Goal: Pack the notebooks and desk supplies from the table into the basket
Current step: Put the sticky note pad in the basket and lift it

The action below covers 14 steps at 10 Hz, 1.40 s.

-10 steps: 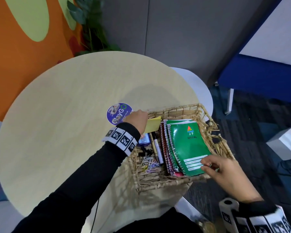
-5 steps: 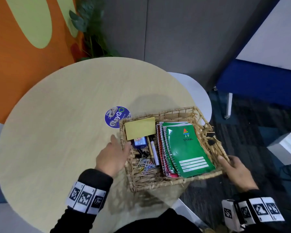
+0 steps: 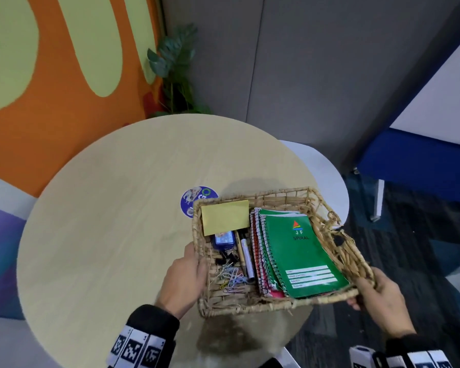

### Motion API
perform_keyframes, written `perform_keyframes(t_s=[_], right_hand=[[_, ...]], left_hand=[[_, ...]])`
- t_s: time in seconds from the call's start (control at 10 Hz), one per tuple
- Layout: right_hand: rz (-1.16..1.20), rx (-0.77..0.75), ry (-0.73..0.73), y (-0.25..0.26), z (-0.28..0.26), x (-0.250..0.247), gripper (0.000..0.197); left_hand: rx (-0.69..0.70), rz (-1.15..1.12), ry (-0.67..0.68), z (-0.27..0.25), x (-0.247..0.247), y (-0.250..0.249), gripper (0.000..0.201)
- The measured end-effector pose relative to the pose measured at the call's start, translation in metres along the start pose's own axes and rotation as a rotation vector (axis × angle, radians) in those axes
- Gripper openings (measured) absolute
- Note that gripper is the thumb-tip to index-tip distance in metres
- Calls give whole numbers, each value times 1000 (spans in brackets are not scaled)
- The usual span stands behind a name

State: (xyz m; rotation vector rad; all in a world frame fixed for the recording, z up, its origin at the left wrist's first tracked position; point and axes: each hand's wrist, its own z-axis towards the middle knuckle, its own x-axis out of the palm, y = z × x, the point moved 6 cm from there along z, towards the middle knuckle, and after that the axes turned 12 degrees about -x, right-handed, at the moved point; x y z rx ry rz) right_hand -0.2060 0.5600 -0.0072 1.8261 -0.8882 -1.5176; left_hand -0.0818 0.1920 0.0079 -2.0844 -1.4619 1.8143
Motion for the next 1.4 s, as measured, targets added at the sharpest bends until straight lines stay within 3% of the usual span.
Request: perform_keyframes(t_s=[0.2,0.3,0.5,0.7,0.9,1.0,1.3,1.4], right_hand=[[22,-198,48,84,37,20,15],[63,-285,156,134,62,55,11],[139,-449,443,232,101,163,5],[130,-526,687,314,139,296,16],[31,-625,790,381,157,404,22],[-64,-632,765,393,166,441,23],[-342,-547,777,383,179,490,22],[-601,-640,746,405,182,473,43]], left_hand=[[-66,-154,-157,-14,-55,17,29],[-134,-219,-273,-14,-91,34,32],[-318,-306,-541,-6,-148,89,29],[-527,-394,-693,24,-183,148,25],[-716,-482,-734,59,-193,196,40],[-756,-502,-721,80,-190,211,37],[-808,-544,-625,120,-177,234,31],[-842,-577,-506,114,-177,248,52]])
